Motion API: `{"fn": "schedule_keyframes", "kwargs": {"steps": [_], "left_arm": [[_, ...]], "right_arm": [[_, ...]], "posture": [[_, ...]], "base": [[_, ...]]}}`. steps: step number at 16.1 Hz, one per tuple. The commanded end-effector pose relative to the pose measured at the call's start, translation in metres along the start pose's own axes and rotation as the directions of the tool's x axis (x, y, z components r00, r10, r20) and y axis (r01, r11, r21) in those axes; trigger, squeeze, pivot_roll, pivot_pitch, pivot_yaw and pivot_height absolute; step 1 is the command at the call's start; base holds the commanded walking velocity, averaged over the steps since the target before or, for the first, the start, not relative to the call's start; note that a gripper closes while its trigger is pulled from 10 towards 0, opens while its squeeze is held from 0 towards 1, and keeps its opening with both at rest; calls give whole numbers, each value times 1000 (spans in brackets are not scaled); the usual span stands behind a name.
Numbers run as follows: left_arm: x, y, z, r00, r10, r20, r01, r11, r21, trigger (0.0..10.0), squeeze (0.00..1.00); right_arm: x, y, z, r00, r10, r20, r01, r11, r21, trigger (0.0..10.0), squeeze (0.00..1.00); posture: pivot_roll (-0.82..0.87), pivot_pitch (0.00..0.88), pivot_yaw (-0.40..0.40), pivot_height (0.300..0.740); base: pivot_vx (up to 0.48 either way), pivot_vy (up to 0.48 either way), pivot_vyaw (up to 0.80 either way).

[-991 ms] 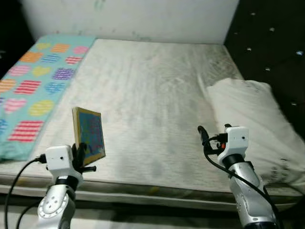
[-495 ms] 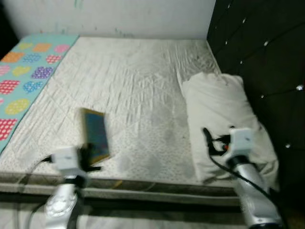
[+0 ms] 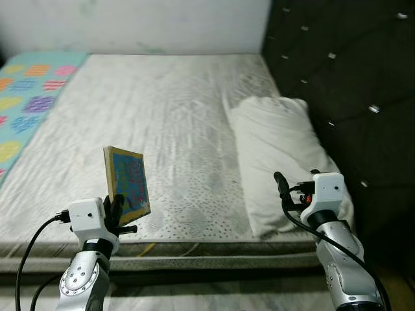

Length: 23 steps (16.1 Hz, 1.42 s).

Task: Clean up the room

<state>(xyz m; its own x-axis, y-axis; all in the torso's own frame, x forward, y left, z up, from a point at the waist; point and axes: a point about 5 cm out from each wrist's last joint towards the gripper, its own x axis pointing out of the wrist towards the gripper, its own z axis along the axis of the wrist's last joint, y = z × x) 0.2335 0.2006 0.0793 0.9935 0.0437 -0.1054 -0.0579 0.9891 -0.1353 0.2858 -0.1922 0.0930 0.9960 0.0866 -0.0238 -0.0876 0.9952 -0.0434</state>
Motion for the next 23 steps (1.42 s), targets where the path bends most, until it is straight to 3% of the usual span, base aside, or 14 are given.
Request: {"fn": "schedule_keyframes", "kwargs": {"steps": [1, 7, 17, 23], "left_arm": [[2, -4, 10, 998, -23, 50, 23, 1000, 8, 10000, 0], [2, -5, 12, 997, -39, 63, 38, 999, 11, 10000, 0], [2, -6, 11, 997, -49, 60, 49, 999, 5, 10000, 0], [2, -6, 10, 997, -51, 52, 50, 999, 16, 10000, 0]], "right_arm": [[0, -2, 1, 1000, -1, -1, 1, 1000, 2, 10000, 0], [0, -1, 1, 1000, 0, -1, 0, 1000, 0, 10000, 0], [0, -1, 0, 1000, 6, -3, -6, 1000, 2, 10000, 0], [-1, -1, 0, 1000, 2, -4, -2, 1000, 1, 10000, 0]], "posture": [[-132, 94, 4, 740], [-132, 95, 7, 740], [-133, 96, 7, 740], [-132, 92, 9, 740]], "base": [[0, 0, -613], [0, 0, 0], [316, 0, 0], [40, 0, 0]]}}
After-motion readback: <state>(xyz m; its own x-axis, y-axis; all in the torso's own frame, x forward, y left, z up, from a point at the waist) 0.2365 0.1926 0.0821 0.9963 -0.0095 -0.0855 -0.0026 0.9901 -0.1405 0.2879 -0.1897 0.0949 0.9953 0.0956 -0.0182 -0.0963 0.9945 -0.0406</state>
